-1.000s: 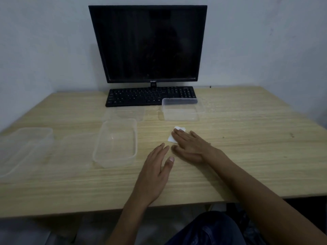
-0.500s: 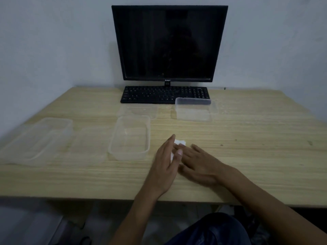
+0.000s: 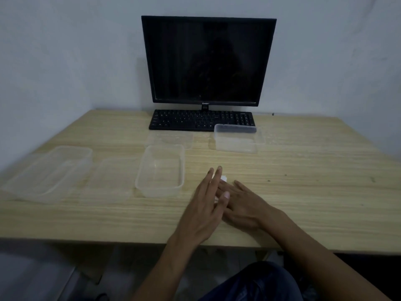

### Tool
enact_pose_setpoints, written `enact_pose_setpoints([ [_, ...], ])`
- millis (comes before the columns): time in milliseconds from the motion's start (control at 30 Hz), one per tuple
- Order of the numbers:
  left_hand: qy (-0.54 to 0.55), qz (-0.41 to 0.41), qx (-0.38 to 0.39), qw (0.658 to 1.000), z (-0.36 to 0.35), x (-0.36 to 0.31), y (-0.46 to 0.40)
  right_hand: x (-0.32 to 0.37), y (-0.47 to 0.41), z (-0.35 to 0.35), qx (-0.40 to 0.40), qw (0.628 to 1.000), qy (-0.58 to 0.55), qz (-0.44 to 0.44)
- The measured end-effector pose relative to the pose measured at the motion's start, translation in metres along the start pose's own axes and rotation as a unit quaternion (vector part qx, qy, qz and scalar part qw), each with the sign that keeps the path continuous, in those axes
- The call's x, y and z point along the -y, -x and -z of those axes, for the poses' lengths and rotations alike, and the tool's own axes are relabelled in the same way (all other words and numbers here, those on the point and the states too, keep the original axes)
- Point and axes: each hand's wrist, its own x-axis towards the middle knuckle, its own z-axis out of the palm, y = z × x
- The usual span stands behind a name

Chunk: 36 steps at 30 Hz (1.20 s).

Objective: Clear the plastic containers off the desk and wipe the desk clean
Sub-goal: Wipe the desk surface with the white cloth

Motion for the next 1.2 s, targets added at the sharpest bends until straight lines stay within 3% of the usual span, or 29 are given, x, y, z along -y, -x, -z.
enact_pose_setpoints([
  [233,-0.075,0.017,0.024,0.997,0.000,0.007,0.005,-0.013,0.028,-0.007,-0.007,0.999,0.015,-0.027],
  [367,-0.074,-0.049,0.006,0.996,0.012,0.014,0.016,-0.025,-0.002,-0.001,-0.010,0.999,0.009,-0.049],
  [467,-0.066,-0.106,-0.036,0.991,0.024,0.014,0.021,-0.032,-0.039,0.009,-0.005,0.998,0.012,-0.063],
  [633,-0.167,-0.181,-0.180,0.952,0.045,0.026,0.029,-0.022,-0.092,0.012,0.002,0.999,0.002,-0.050],
  [733,-0.242,-0.158,-0.210,0.934,0.056,0.037,0.028,-0.014,-0.098,0.009,-0.002,0.999,0.004,-0.032],
  [900,-0.322,-0.071,-0.175,0.928,0.063,0.050,0.023,0.003,-0.059,0.004,-0.009,1.000,0.007,0.014],
  [1200,-0.362,0.004,-0.160,0.918,0.060,0.057,0.028,0.013,-0.008,-0.005,-0.003,1.000,0.019,0.019],
])
